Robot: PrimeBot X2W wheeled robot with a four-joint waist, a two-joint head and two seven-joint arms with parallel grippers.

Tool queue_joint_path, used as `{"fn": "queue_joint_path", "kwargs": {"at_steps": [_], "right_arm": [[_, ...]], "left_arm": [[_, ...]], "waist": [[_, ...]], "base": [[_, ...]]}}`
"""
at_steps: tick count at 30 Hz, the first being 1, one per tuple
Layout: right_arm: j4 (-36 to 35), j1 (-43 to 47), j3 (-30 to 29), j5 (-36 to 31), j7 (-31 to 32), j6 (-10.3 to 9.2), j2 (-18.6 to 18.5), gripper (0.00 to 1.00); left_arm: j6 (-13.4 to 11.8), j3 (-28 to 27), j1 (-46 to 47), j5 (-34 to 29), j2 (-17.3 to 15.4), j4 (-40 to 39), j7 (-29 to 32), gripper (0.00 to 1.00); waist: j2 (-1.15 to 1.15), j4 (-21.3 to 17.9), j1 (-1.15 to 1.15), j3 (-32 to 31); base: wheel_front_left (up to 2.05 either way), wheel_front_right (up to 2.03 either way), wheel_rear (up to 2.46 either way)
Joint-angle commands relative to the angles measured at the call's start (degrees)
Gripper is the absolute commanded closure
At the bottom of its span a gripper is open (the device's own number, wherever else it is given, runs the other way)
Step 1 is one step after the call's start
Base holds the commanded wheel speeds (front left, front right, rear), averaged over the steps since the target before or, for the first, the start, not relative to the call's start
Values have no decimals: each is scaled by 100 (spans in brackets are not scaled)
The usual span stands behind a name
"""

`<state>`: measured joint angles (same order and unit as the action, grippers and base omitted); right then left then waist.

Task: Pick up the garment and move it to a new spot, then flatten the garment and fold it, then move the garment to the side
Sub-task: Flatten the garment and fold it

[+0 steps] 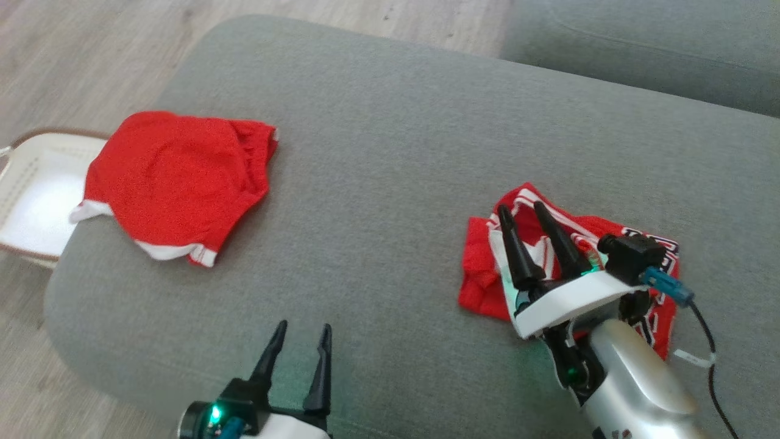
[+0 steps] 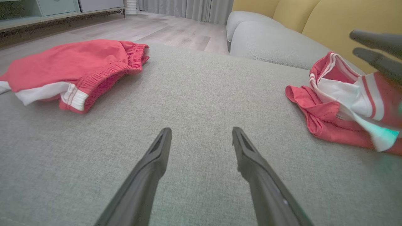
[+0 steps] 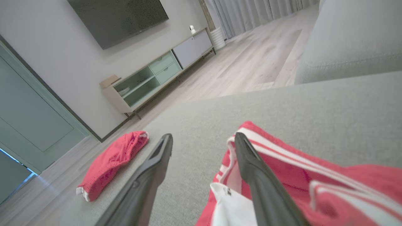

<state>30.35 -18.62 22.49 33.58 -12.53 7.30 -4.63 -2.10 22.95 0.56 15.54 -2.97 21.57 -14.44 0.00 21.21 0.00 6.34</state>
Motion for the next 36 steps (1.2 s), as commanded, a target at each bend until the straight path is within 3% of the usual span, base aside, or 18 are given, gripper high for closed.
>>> {"fn": "queue_joint_path", "kwargs": {"at_steps": [1, 4, 11, 18, 32, 36], "right_arm": [[-255, -164, 48, -72, -145, 19, 7, 0], [-444, -43, -339, -390, -234, 19, -90, 0], [-1258, 755, -1986, -1716, -245, 19, 39, 0], [-1366, 1338, -2551, -2300, -246, 19, 148, 0], [-1241, 1739, -2435, -2236, -246, 19, 174, 0], [-1268, 1695, -1819, -2282, -246, 19, 174, 0]], "left_arm": [[-34, -251, 68, -64, 9, -185, -56, 0], [-29, -384, 79, -102, 9, -250, -56, 0], [-64, -726, 152, -208, 9, -388, -56, 0], [-115, -1010, 18, -364, 9, -417, -56, 0], [-100, -1045, -330, -426, 9, -440, -56, 0], [-84, -952, -269, -415, 9, -427, -56, 0]], "waist": [[0, -164, 0, -88], [0, -418, 0, -215], [0, -1029, 0, -481], [0, -1376, 0, -645], [0, -1580, 0, -662], [0, -1493, 0, -632]], "base": [[0, 0, 0], [0, 0, 0], [0, 0, 0], [0, 0, 0], [0, 0, 0], [0, 0, 0]]}}
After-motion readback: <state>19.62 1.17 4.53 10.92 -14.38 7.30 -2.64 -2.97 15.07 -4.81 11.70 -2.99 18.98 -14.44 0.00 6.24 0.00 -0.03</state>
